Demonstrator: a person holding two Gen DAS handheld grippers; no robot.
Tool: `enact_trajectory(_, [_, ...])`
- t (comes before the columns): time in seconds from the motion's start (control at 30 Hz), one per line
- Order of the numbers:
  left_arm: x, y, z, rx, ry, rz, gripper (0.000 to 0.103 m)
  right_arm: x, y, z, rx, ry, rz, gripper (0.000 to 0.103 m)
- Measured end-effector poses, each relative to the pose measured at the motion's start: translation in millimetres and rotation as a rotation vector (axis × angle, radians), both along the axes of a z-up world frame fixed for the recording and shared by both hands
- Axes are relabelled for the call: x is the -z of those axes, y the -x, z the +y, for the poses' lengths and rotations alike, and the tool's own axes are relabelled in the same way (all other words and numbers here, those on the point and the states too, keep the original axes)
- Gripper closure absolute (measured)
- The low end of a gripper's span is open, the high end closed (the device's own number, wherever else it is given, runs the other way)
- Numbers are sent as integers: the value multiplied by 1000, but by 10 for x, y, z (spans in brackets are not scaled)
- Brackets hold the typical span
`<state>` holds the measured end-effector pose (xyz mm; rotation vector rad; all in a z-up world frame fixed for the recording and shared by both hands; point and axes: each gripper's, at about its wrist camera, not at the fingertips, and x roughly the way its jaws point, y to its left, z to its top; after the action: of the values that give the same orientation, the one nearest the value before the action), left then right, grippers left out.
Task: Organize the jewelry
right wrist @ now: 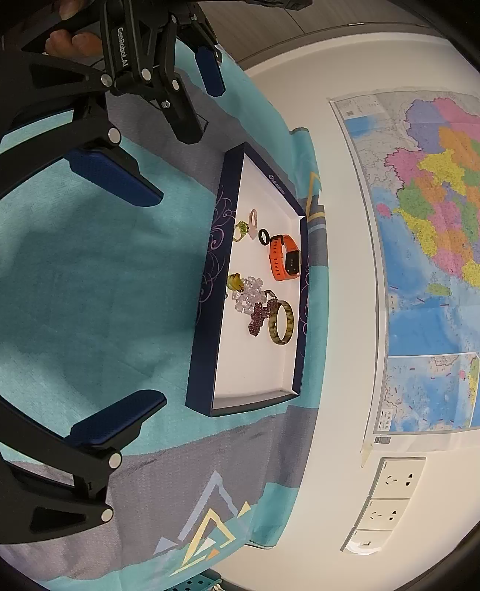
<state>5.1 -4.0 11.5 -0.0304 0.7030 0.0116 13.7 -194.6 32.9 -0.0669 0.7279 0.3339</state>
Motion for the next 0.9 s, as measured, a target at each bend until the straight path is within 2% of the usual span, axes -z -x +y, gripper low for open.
enact_trajectory(0.9, [26, 10, 13, -1, 4, 7, 6, 24, 1, 1, 1, 1, 7, 7])
